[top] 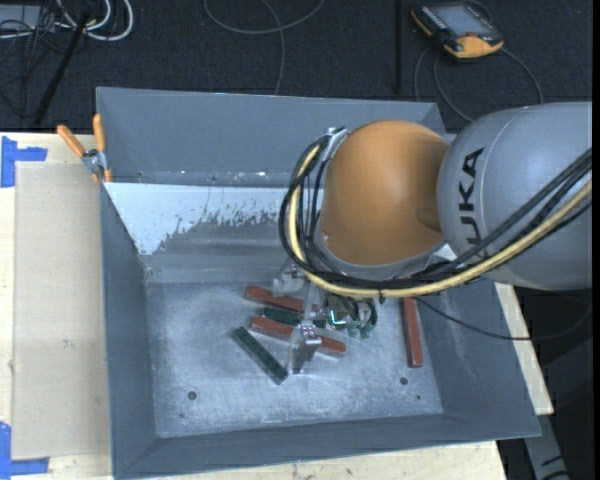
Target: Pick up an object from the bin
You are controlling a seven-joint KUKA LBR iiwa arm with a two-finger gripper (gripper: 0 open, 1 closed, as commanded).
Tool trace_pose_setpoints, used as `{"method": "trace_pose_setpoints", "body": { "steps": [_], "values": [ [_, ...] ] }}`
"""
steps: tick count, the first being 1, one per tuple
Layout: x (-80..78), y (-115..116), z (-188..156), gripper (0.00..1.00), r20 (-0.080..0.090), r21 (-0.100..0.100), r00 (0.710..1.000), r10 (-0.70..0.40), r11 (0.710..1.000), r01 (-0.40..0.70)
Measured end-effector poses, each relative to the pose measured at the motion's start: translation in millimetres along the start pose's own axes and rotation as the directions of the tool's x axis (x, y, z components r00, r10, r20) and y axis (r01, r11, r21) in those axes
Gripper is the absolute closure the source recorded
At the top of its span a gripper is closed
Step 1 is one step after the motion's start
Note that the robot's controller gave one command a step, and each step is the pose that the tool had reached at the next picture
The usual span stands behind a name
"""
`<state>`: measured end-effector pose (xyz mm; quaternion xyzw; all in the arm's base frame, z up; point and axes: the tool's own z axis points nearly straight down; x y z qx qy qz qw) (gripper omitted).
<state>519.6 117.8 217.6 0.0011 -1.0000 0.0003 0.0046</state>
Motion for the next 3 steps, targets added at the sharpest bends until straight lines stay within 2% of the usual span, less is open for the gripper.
{"method": "trace_pose_setpoints", "body": {
  "steps": [1, 2, 3],
  "values": [
    [-1.7, -0.8, -3.8, 0.00, 0.007, -0.001, 1.000, 0.004, 1.000, -0.004],
    [-13.1, -4.6, 47.6, 0.00, 0.011, -0.003, 0.995, 0.096, 0.995, -0.096],
    [-45.4, -12.3, 73.9, 0.00, 0.010, -0.001, 0.997, 0.071, 0.998, -0.071]
  ]
}}
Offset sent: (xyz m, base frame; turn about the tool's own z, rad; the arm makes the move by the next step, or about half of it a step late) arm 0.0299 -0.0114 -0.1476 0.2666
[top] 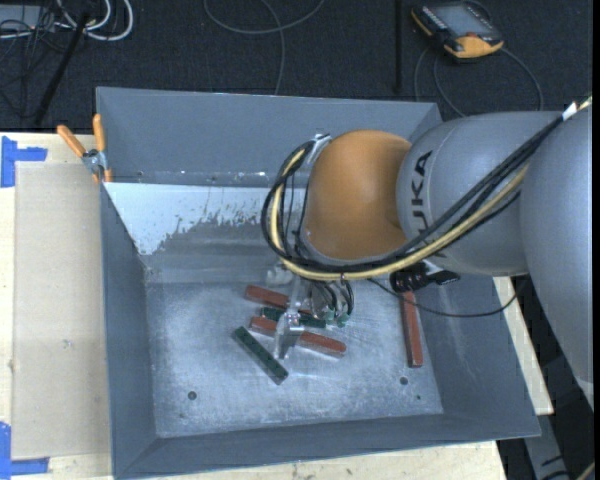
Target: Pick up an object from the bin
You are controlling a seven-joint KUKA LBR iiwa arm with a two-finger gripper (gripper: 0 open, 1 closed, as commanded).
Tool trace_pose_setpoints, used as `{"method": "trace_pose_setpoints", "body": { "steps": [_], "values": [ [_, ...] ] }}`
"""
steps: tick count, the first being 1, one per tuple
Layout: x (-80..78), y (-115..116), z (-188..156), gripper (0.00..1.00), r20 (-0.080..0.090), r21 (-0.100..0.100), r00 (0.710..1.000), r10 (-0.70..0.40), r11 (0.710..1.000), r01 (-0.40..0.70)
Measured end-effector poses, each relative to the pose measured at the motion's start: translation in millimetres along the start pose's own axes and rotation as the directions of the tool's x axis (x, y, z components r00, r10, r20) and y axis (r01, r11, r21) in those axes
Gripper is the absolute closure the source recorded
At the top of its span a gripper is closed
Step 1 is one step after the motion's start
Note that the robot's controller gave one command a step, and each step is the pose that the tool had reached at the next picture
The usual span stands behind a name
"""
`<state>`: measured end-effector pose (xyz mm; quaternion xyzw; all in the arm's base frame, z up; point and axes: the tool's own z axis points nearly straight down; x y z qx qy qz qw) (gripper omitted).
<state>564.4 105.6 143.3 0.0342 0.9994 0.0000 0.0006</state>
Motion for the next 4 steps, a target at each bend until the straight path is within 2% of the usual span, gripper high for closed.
{"method": "trace_pose_setpoints", "body": {
  "steps": [1, 2, 3, 4],
  "values": [
    [16.5, -4.6, 26.8, 0.00, -0.003, 0.001, 0.990, 0.144, 0.990, -0.144],
    [10.4, -8.4, 62.0, 0.00, -0.004, 0.001, 0.945, 0.326, 0.945, -0.326],
    [14.4, -7.8, 67.1, 1.00, 0.014, -0.011, 0.936, 0.352, 0.936, -0.352],
    [14.4, -7.9, 67.1, 1.00, 0.014, -0.011, 0.936, 0.353, 0.936, -0.353]
  ]
}}
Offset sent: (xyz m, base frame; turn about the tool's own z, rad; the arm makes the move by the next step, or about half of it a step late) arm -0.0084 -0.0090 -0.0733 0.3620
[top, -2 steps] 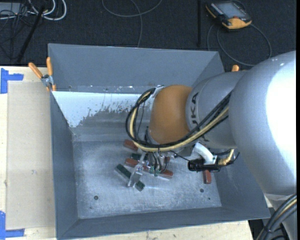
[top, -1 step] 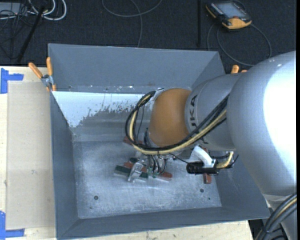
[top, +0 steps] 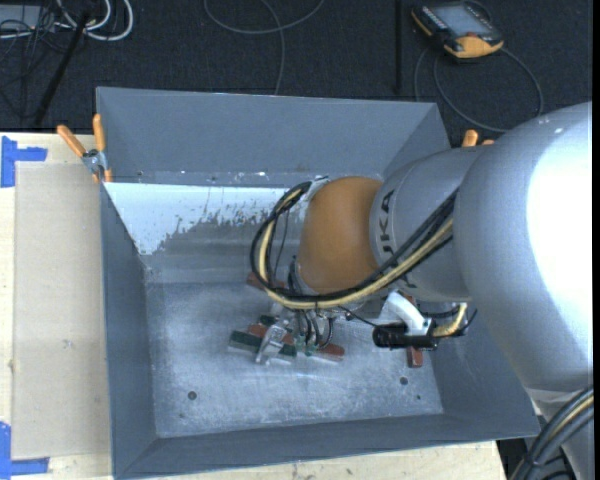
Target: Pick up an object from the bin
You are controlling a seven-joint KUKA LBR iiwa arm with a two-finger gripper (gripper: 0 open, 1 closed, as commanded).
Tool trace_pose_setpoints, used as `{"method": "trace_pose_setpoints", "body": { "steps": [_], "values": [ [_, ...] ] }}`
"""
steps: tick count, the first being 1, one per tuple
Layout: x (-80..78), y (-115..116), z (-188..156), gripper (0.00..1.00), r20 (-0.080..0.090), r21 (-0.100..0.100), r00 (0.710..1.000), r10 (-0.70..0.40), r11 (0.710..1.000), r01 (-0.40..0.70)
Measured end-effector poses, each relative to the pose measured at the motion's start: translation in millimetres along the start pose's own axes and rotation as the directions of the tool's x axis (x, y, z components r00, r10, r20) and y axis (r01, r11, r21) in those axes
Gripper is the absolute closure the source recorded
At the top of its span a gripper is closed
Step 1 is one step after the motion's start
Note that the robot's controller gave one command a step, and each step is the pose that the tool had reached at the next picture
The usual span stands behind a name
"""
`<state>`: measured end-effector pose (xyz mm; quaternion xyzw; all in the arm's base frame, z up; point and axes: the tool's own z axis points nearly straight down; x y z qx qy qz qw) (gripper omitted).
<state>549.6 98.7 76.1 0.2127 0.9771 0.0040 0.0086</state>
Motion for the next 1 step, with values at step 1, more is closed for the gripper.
{"method": "trace_pose_setpoints", "body": {
  "steps": [1],
  "values": [
    [1.1, -0.7, -3.3, 1.00, -0.006, 0.004, 1.000, 0.000, 1.000, 0.000]
  ]
}}
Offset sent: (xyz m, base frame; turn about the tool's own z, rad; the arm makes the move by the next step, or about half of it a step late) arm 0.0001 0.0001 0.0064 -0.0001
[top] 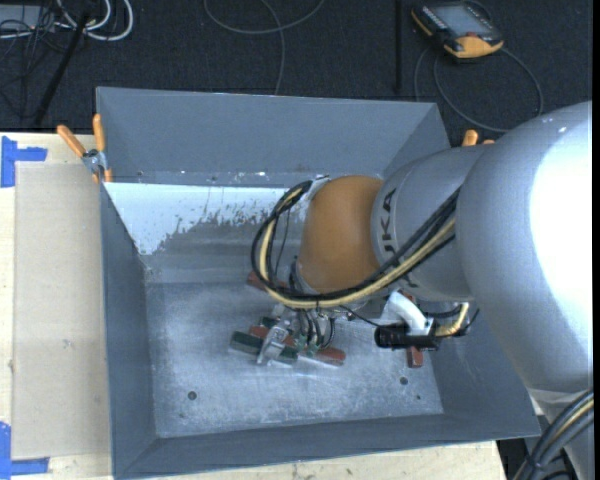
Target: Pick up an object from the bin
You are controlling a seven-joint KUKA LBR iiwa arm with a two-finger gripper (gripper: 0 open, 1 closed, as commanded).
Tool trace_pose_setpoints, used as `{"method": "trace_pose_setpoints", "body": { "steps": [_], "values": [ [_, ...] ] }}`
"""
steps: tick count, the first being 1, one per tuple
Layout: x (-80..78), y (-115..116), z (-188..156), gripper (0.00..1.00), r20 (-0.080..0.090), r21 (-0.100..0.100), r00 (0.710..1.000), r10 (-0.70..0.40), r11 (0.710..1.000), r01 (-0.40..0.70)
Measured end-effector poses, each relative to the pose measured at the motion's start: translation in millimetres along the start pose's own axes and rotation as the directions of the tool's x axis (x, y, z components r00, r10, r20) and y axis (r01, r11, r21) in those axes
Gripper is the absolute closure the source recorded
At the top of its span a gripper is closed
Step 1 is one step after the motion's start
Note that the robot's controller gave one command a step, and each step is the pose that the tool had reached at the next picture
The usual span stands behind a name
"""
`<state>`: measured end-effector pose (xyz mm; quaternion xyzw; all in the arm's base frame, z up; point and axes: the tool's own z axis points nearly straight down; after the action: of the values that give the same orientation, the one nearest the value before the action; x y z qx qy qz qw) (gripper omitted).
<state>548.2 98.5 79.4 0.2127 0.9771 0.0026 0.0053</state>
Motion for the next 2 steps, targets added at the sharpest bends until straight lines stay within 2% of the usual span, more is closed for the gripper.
{"method": "trace_pose_setpoints", "body": {
  "steps": [1, 2],
  "values": [
    [2.7, -1.7, -12.8, 1.00, -0.011, 0.008, 1.000, -0.001, 1.000, 0.001],
    [2.5, -1.6, -25.0, 1.00, -0.012, 0.008, 1.000, -0.001, 1.000, 0.002]
  ]
}}
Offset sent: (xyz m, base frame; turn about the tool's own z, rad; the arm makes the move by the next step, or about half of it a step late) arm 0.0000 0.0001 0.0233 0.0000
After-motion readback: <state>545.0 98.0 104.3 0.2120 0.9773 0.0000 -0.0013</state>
